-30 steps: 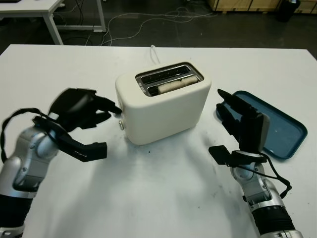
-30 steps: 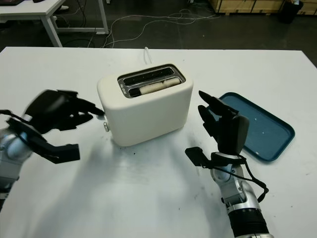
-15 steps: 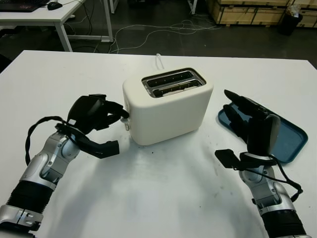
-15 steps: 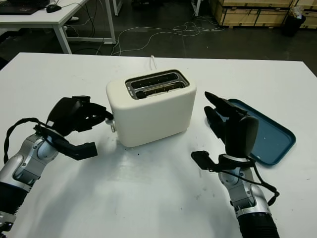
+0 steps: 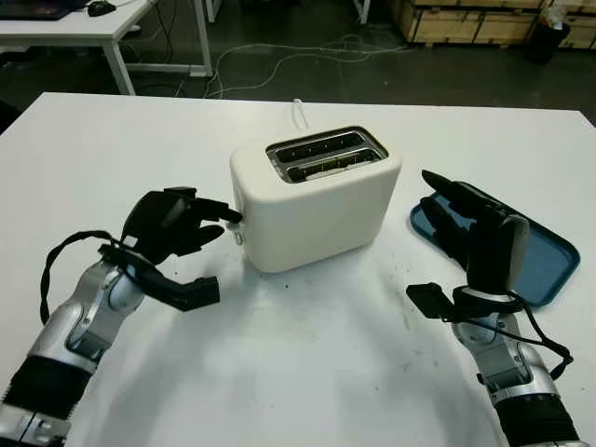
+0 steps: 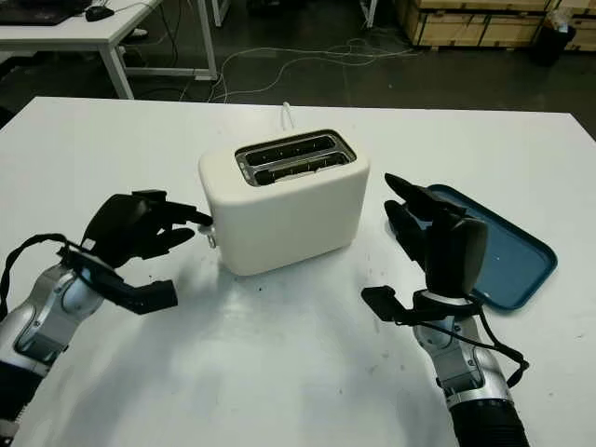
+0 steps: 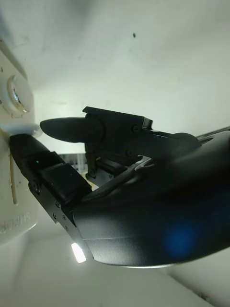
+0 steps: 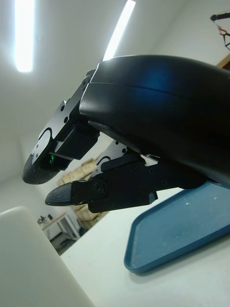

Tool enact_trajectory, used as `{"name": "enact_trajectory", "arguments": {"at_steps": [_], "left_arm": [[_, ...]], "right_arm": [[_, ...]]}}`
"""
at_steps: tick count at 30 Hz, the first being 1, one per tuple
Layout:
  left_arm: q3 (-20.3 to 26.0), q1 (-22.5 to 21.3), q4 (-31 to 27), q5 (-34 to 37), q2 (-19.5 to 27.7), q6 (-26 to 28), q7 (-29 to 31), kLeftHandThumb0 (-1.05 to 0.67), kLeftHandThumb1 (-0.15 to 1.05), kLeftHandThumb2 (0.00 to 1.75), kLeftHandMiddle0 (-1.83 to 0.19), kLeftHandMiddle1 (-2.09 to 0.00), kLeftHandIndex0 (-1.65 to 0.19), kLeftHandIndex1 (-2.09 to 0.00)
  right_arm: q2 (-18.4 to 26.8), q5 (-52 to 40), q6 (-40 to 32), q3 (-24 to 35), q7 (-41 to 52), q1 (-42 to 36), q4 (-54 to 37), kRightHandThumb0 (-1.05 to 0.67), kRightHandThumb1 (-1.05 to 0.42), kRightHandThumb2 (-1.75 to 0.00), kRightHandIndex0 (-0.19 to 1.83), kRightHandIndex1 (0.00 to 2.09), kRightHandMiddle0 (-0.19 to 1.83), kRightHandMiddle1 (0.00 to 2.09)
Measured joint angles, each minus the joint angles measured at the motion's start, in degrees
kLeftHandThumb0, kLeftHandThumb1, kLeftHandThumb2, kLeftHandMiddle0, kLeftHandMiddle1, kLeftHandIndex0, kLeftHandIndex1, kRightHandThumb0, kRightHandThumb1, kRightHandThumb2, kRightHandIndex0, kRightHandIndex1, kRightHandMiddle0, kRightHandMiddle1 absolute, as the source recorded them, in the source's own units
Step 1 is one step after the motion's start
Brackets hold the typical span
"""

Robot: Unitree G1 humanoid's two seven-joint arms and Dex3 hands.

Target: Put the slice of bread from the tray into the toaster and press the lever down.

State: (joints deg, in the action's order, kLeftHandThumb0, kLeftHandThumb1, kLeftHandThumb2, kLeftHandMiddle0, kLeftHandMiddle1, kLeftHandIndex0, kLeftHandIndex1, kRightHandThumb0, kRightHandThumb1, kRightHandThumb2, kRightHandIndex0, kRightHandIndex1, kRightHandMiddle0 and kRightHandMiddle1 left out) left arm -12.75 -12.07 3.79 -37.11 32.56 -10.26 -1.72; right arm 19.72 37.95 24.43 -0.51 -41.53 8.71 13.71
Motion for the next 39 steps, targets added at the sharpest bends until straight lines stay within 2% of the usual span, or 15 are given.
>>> {"name": "enact_trajectory", "arguments": {"at_steps": [5, 11, 15, 22, 25, 31, 39], "left_arm": [[-0.72, -0.03, 1.52, -0.87, -2.8, 3.74, -3.6, -0.23, 0.92, 0.23, -0.61, -1.43, -1.07, -0.12], [-1.18, -1.22, 1.99, -0.87, -3.79, 5.46, -4.43, -0.25, 0.92, 0.28, -0.64, -1.2, -1.06, -0.1], [-1.84, -2.47, 2.26, -0.89, -3.79, 6.64, -4.43, -0.27, 0.92, 0.38, -0.6, -0.89, -1.03, -0.07], [-2.94, -3.98, 2.39, -0.89, -3.76, 8.41, -4.41, -0.28, 0.92, 0.45, -0.54, -0.75, -0.99, -0.04], [-3.23, -4.14, 2.39, -0.88, -3.75, 8.78, -4.41, -0.29, 0.92, 0.45, -0.62, -0.77, -1.01, -0.05], [-3.76, -3.89, 1.94, -1.35, -3.31, 9.04, -4.41, -0.3, 0.92, 0.45, -0.69, -1.05, -1.04, -0.06], [-5.31, -3.38, -2.27, -3.01, -1.82, 10.81, -4.21, -0.33, 0.92, 0.5, -0.68, -1.07, -1.04, -0.07]], "right_arm": [[0.06, 0.0, 0.03, -0.03, -0.05, -0.01, 0.29, -0.29, -0.92, -0.09, 1.15, 0.02, 1.0, 0.0], [0.1, 0.0, 0.02, -0.05, -0.05, -0.01, 0.5, -0.31, -0.92, -0.1, 1.16, 0.02, 1.0, 0.0], [0.11, 0.0, 0.03, -0.08, -0.05, -0.01, 0.62, -0.29, -0.92, -0.09, 1.16, 0.01, 1.0, 0.0], [0.12, -0.01, 0.03, -0.08, -0.04, -0.01, 0.63, -0.3, -0.92, -0.1, 1.16, 0.01, 1.0, 0.0], [0.12, -0.01, 0.03, -0.08, -0.04, -0.01, 0.63, -0.29, -0.92, -0.1, 1.16, 0.01, 1.0, 0.0], [0.12, -0.01, 0.03, -0.08, -0.02, -0.01, 0.63, -0.3, -0.92, -0.1, 1.16, 0.01, 0.99, 0.0], [0.12, -0.01, 0.03, -0.08, 0.01, -0.01, 0.63, -0.29, -0.92, -0.09, 1.16, 0.01, 1.0, 0.0]]}}
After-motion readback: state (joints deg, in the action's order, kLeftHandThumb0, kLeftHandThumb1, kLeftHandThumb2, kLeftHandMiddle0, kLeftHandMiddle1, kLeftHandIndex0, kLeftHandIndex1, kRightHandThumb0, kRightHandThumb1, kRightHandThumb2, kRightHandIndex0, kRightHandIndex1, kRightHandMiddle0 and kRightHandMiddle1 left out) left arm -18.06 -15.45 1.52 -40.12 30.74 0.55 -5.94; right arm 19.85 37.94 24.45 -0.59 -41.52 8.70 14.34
